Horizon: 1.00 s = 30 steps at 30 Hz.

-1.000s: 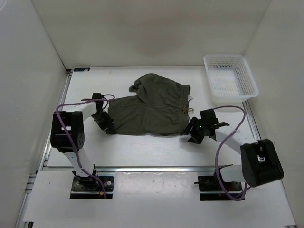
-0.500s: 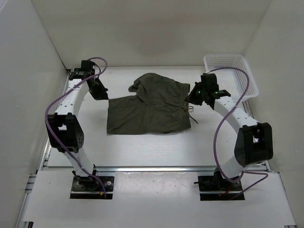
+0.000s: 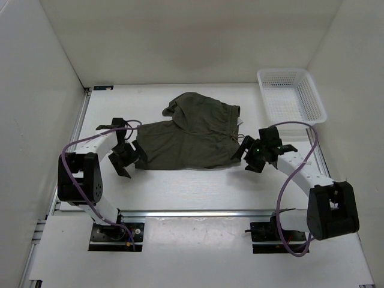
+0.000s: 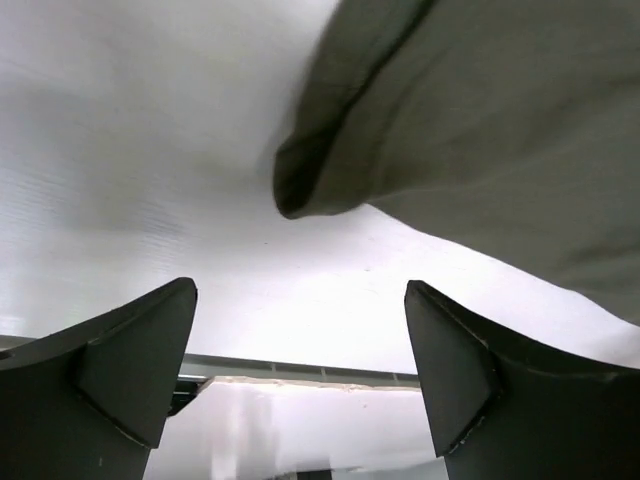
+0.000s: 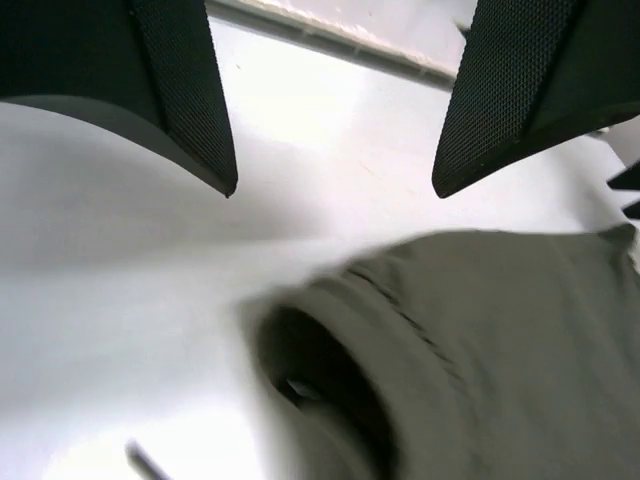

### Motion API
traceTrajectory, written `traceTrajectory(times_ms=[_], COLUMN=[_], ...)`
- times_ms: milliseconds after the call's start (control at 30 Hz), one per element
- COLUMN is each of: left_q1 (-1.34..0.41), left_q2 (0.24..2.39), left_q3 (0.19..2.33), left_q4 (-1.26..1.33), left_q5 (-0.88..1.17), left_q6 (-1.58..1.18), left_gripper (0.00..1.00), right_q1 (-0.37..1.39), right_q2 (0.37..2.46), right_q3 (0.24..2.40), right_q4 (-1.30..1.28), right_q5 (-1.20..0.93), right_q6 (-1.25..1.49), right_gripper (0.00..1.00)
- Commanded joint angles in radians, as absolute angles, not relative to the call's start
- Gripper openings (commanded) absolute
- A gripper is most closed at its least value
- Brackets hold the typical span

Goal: Fold and stack the shorts
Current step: Flatten the shorts out

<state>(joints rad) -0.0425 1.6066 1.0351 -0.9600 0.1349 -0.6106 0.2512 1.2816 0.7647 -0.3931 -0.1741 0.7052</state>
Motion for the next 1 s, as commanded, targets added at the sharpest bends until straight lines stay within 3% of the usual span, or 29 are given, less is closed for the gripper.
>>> traceTrajectory(times_ms=[0,67,200,233,300,333,400,433,500,700,967], left_q1=[-0.041,-0.041,-0.041,-0.041,-0.041,-0.041,-0.041,-0.041,-0.041,-0.032,-0.012], left_q2=[1.58,1.601,1.701,1.716,1.744,1.77,1.781,1.781,1.772,1.668,1.612], left_q3=[1.008,1.008,1.038,1.07,1.106,1.144,1.182,1.224,1.271,1.433,1.467], left_q4=[-0.862,-0.842,-0.807,-0.807,-0.807,-0.807,-0.834,-0.847,-0.9,-1.011,-1.054], left_q5=[0.183,0.192,0.178,0.155,0.143,0.143,0.143,0.143,0.132,0.069,0.087], left_q6=[-0.624,-0.624,-0.624,-0.624,-0.624,-0.611,-0.6,-0.6,-0.6,-0.591,-0.572], left_gripper=[0.97,0.94,0.69,0.5,0.24,0.11,0.11,0.11,0.11,0.11,0.11], right_q1=[0.242,0.242,0.242,0.242,0.242,0.242,0.242,0.242,0.233,0.213,0.204], right_q2=[1.264,1.287,1.362,1.406,1.451,1.474,1.546,1.593,1.627,1.539,1.375], right_q3=[0.694,0.673,0.673,0.704,0.736,0.75,0.81,0.834,0.946,1.112,1.095], right_q4=[-0.261,-0.217,-0.14,-0.14,-0.13,-0.115,-0.115,-0.115,-0.222,-0.385,-0.504], right_q5=[-0.288,-0.288,-0.288,-0.278,-0.258,-0.258,-0.258,-0.258,-0.218,-0.13,-0.121], right_q6=[0.779,0.792,0.801,0.801,0.782,0.782,0.756,0.746,0.703,0.62,0.588], right_gripper=[0.84,0.85,0.81,0.75,0.67,0.57,0.42,0.22,0.0,0.0,0.0])
